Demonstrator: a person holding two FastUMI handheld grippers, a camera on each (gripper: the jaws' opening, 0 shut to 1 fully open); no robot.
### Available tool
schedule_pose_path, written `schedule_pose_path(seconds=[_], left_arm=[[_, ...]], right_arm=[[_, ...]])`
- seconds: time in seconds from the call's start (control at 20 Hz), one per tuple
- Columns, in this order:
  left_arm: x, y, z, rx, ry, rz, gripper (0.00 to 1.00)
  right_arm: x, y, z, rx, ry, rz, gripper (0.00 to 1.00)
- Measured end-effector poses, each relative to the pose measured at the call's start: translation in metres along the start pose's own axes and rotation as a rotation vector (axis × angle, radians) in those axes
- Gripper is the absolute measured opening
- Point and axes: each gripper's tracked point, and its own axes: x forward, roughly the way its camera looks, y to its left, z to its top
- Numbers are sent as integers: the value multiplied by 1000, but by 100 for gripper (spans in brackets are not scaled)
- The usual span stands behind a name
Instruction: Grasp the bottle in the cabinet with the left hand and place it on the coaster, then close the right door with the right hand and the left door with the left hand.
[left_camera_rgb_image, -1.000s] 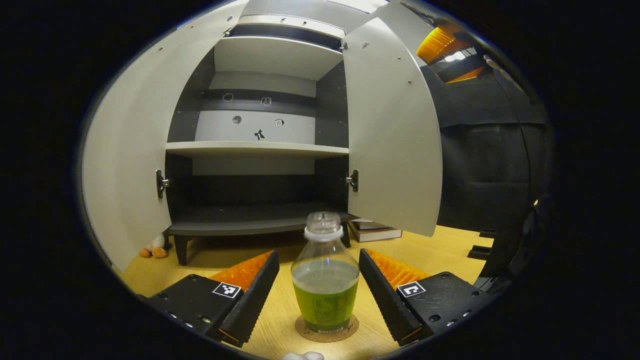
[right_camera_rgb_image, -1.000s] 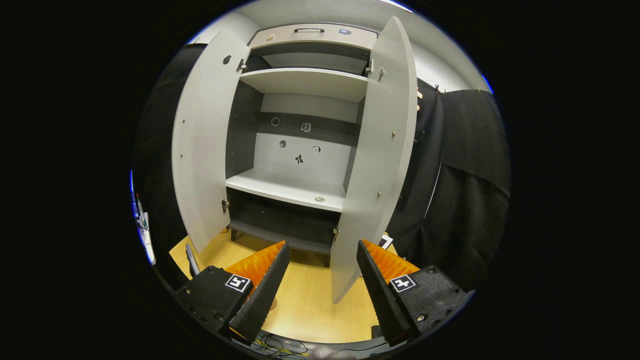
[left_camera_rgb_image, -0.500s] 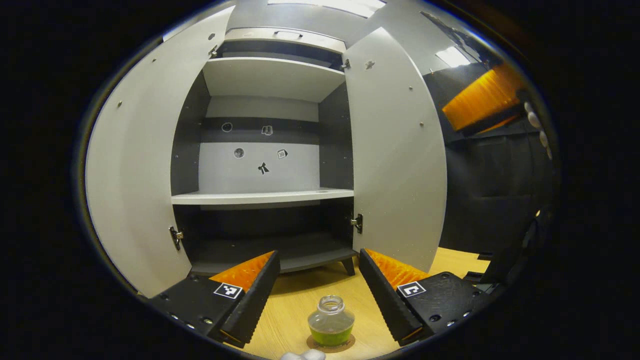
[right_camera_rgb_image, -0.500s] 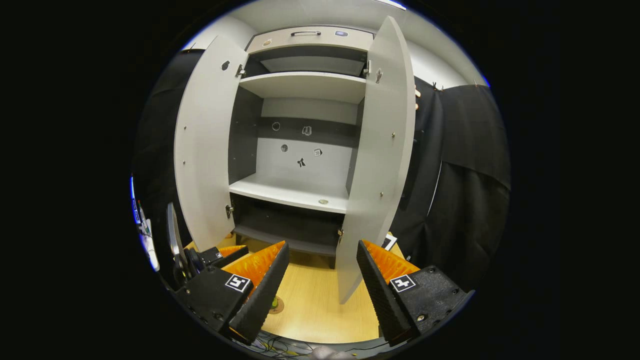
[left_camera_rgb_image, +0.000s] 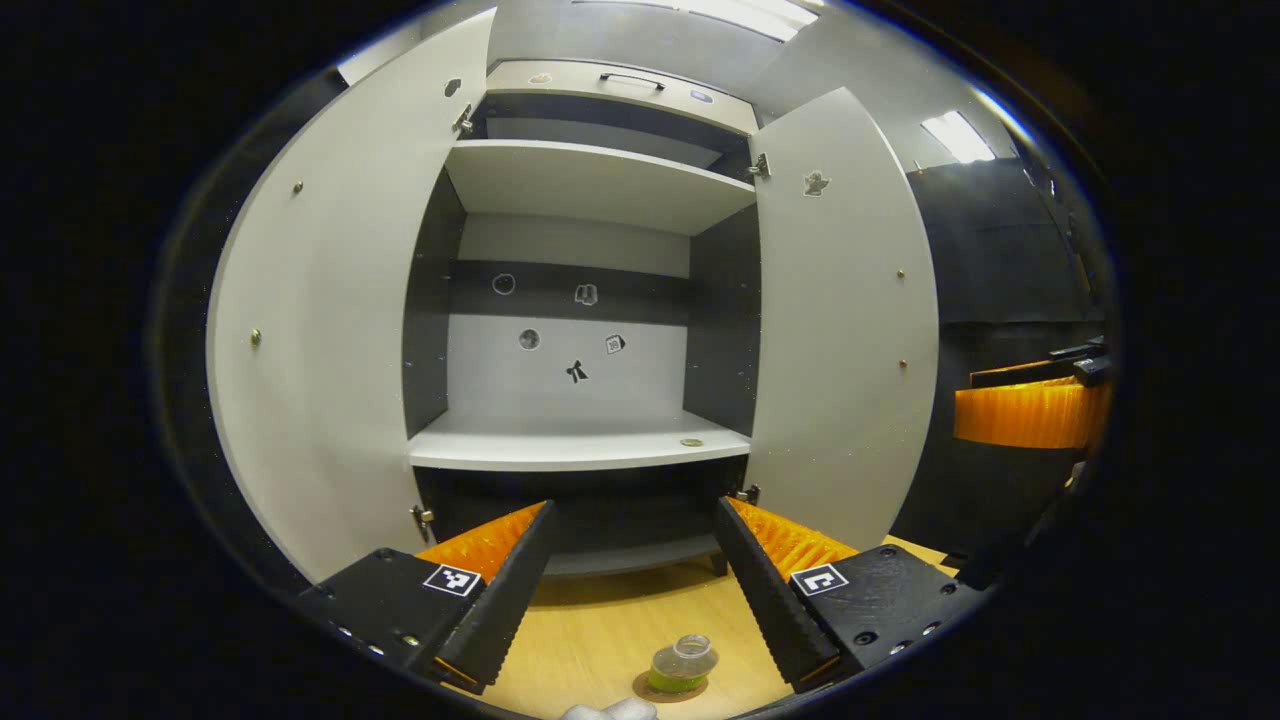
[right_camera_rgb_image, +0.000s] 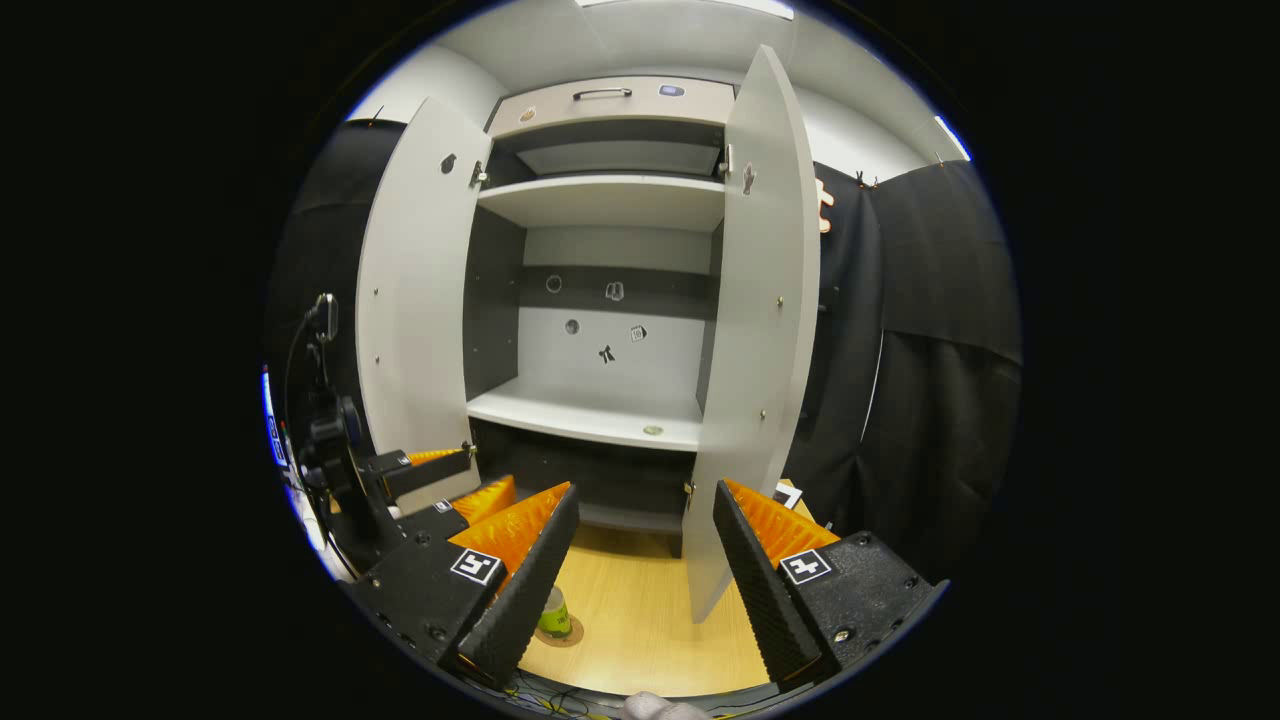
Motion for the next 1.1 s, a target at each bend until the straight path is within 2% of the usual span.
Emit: schedule_pose_path(seconds=[0.05, 0.1, 0.4, 0.65, 0.8, 0.9, 1.1], left_arm=[[-3, 8, 6, 3, 4, 21, 100], [-9, 16, 11, 0, 16, 41, 96], [-47, 57, 46, 53, 0, 159, 96], [-81, 77, 48, 94, 6, 260, 96], [-89, 74, 46, 84, 17, 276, 96], [-88, 73, 48, 81, 15, 277, 96], [-84, 59, 55, 52, 6, 275, 96]], right_arm=[[0, 0, 4, 6, -13, 3, 83], [2, 0, 8, 11, -27, 2, 83], [8, -7, 22, 46, -75, 2, 83], [18, -19, 20, 57, -69, -5, 83], [19, -27, 25, 61, -72, -2, 83], [17, -43, 29, 46, -81, -28, 83], [5, -103, 43, 41, -112, -100, 83]])
